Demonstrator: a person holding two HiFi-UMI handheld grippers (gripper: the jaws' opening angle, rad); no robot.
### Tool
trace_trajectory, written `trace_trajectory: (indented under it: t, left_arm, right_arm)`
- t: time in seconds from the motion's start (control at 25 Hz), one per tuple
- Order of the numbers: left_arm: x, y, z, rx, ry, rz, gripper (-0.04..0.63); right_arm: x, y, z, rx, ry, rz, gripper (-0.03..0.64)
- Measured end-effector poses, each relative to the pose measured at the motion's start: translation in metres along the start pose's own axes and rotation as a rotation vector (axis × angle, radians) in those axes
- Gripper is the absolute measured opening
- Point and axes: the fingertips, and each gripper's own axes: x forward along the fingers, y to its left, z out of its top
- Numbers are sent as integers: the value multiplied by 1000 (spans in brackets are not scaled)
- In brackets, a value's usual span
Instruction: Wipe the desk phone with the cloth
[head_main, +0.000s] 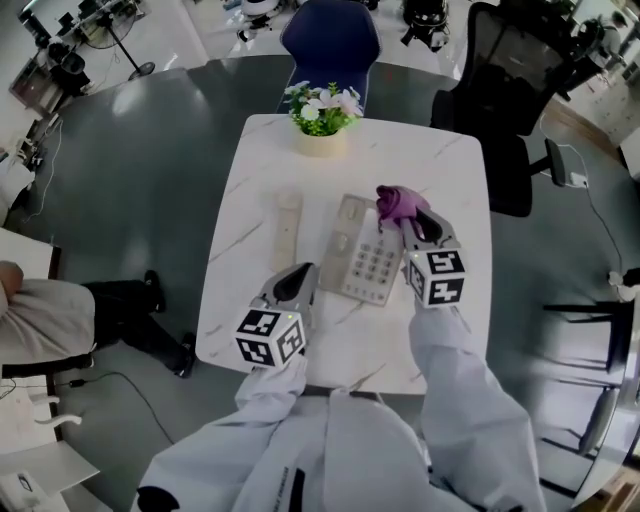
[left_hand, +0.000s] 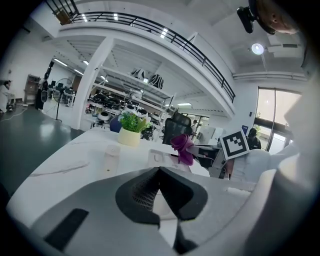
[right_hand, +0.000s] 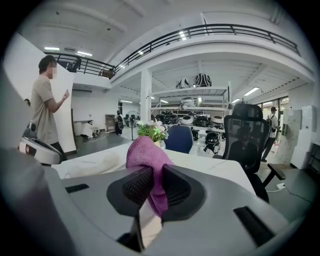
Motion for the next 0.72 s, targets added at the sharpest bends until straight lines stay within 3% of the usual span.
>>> trace_trajectory:
  t: [0.72]
  left_arm:
    - [6,-5,-12,1,43,-15,-2]
  right_arm:
    - [18,22,-27,-28,148,82,37]
